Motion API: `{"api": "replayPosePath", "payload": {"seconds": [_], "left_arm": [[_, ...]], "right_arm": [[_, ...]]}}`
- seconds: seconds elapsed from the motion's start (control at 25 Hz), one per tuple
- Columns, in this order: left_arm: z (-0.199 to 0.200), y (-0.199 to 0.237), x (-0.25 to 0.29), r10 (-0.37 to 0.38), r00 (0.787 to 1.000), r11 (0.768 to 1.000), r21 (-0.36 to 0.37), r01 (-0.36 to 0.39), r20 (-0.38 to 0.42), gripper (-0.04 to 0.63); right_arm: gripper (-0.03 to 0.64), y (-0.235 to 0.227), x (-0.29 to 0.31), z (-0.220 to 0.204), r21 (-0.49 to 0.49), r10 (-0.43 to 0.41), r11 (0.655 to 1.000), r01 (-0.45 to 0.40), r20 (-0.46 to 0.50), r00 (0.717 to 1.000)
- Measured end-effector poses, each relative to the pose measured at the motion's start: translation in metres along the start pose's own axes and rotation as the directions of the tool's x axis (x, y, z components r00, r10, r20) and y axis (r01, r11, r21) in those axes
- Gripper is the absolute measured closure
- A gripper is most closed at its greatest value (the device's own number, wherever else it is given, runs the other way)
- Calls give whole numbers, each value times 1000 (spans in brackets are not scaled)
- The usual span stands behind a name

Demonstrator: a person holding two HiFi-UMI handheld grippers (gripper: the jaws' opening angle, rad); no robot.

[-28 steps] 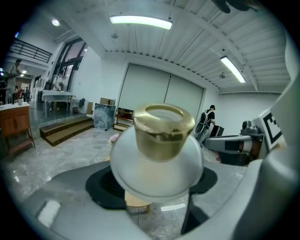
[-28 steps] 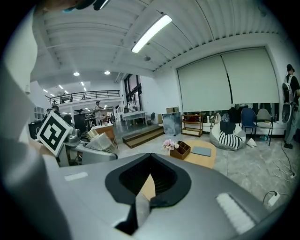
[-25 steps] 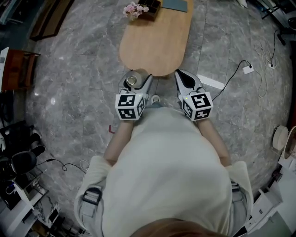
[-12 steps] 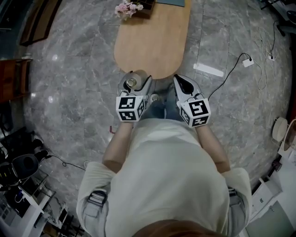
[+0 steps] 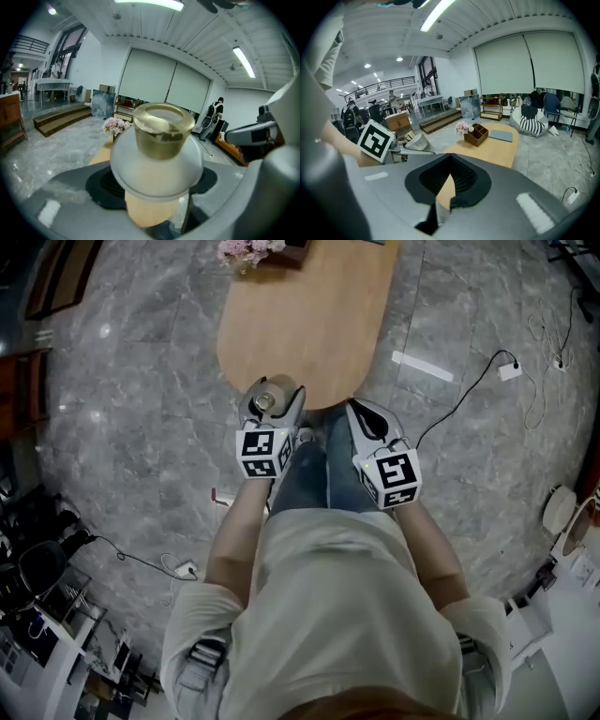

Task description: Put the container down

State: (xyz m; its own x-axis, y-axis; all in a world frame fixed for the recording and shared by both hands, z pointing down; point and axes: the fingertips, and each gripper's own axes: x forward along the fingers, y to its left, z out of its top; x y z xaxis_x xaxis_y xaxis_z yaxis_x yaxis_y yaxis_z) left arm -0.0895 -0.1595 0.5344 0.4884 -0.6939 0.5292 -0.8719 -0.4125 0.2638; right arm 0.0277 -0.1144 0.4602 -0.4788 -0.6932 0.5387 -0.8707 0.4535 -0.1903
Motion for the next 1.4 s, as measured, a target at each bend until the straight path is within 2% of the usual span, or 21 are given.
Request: {"api": "replayPosePath", "payload": {"seconds": [0.36,0.72,1.0,1.4], "left_arm": [[-49,29,85,33,996,999,14,-32,-78,247],[-104,65,163,100,982,995,9,-100,-162,247],[-135,84,206,128,968,991,62,-117,-216,247],[-144,91,253,163,959,979,156,-129,-230,247]], "right_arm": [[615,-42,56,-31,60,19,998,-15,-64,998],[615,-65,98,-74,96,67,994,-54,-146,987],[615,-83,120,-101,150,77,987,-49,-188,979],[615,-93,134,-125,196,98,979,-53,-223,970]]}}
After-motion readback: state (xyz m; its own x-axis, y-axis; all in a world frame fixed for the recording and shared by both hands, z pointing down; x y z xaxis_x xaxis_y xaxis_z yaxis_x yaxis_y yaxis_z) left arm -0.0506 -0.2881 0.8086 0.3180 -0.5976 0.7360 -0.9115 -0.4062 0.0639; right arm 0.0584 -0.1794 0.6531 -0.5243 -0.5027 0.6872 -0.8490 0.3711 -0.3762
